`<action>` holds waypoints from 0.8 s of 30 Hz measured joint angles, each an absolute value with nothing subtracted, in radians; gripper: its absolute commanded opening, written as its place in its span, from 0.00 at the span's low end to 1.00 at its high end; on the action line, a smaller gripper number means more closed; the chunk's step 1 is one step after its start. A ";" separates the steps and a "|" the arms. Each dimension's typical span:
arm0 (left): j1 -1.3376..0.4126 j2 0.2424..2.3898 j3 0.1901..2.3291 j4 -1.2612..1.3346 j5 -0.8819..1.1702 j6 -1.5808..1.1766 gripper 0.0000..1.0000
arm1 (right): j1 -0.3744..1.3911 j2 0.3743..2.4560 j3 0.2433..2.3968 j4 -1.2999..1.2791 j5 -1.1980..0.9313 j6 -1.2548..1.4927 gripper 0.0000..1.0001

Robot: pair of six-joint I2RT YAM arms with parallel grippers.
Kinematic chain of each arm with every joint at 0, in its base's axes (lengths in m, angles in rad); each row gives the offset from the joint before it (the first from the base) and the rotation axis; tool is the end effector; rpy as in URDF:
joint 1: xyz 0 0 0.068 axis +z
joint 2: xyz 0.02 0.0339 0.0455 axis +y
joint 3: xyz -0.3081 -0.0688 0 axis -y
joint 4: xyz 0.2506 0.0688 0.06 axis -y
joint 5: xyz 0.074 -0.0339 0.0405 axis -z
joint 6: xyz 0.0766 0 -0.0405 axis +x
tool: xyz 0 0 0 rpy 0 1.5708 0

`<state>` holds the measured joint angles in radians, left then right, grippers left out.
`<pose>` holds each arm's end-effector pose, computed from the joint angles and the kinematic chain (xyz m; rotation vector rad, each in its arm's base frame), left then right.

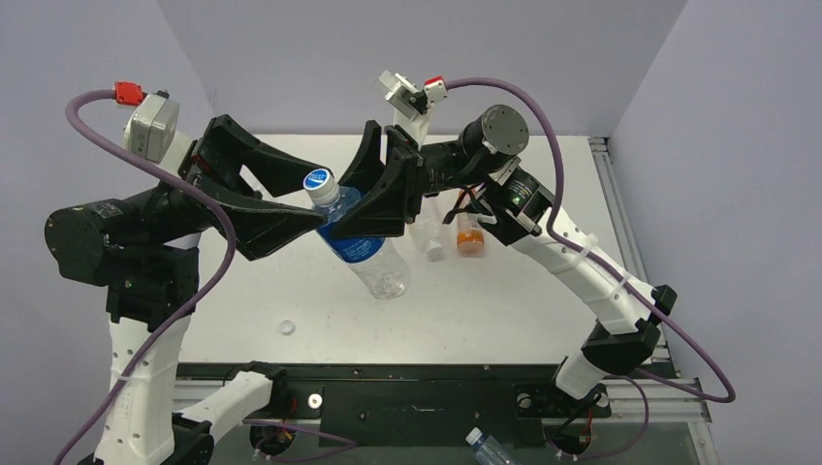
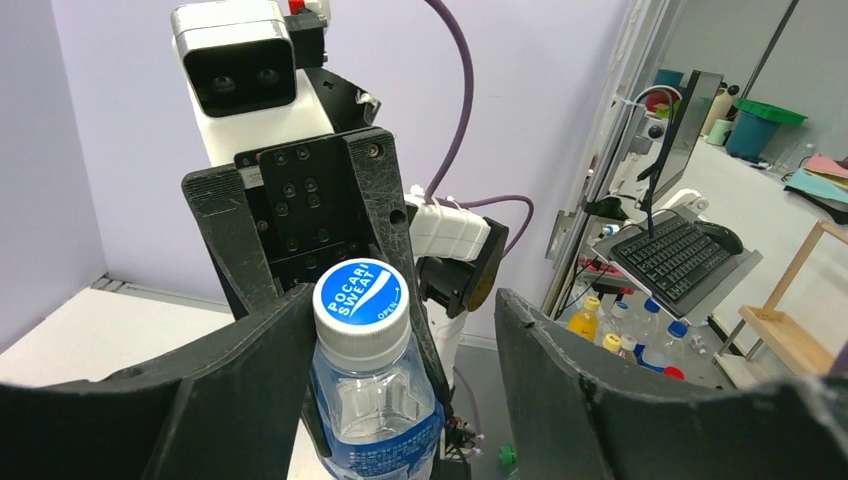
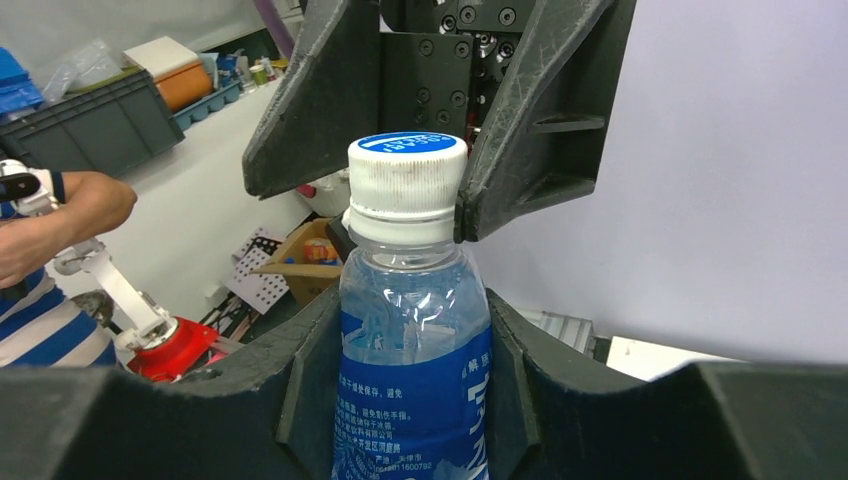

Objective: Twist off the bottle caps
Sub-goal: Unscrew the bottle cap from the plastic bottle.

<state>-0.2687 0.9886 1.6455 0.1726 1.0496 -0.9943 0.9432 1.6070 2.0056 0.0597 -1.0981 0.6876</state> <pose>0.0673 -0.0874 0.6541 0.7721 1.0888 -1.4777 0.1424 0.3124 0.6221 -1.3219 1.0379 1.9051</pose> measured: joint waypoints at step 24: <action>-0.281 0.989 1.667 0.162 1.043 -0.983 0.60 | 0.947 1.634 2.098 -0.048 -1.121 0.612 0.00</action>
